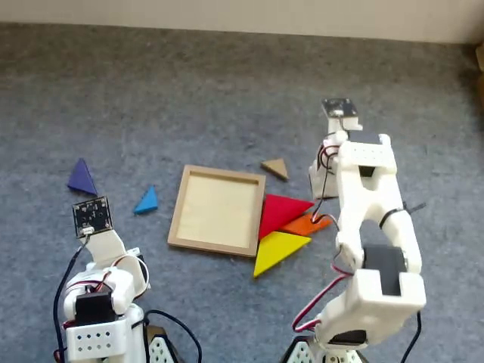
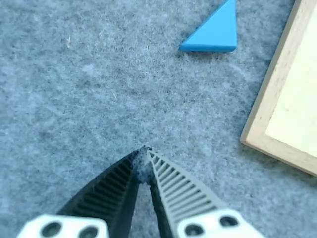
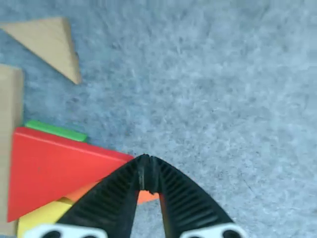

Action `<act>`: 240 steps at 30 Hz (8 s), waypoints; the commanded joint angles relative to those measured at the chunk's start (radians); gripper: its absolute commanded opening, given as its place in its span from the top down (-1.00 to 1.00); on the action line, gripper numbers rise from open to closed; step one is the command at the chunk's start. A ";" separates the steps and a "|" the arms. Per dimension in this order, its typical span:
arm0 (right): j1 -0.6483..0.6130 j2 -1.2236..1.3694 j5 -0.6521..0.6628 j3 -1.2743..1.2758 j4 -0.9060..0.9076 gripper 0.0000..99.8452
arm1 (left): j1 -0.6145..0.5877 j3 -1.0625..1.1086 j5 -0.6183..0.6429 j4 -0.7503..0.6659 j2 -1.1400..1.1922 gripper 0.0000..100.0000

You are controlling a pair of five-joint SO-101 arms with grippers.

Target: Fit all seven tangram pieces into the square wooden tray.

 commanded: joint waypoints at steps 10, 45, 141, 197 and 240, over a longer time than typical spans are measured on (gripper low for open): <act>-0.074 0.082 0.064 -0.117 0.166 0.99 | -0.015 0.019 0.008 0.005 -0.042 0.99; -0.303 -0.189 -0.009 0.087 -0.047 0.99 | -0.016 0.019 0.008 0.005 -0.042 0.99; -0.495 -0.559 -0.643 0.251 -0.077 0.98 | -0.016 0.019 0.008 0.005 -0.042 0.99; -0.435 -0.130 -1.336 0.311 -0.179 0.12 | -0.015 0.019 0.006 0.005 -0.042 0.99; -0.492 -0.271 -1.106 0.447 -0.294 0.43 | -0.016 0.019 0.008 0.005 -0.042 0.99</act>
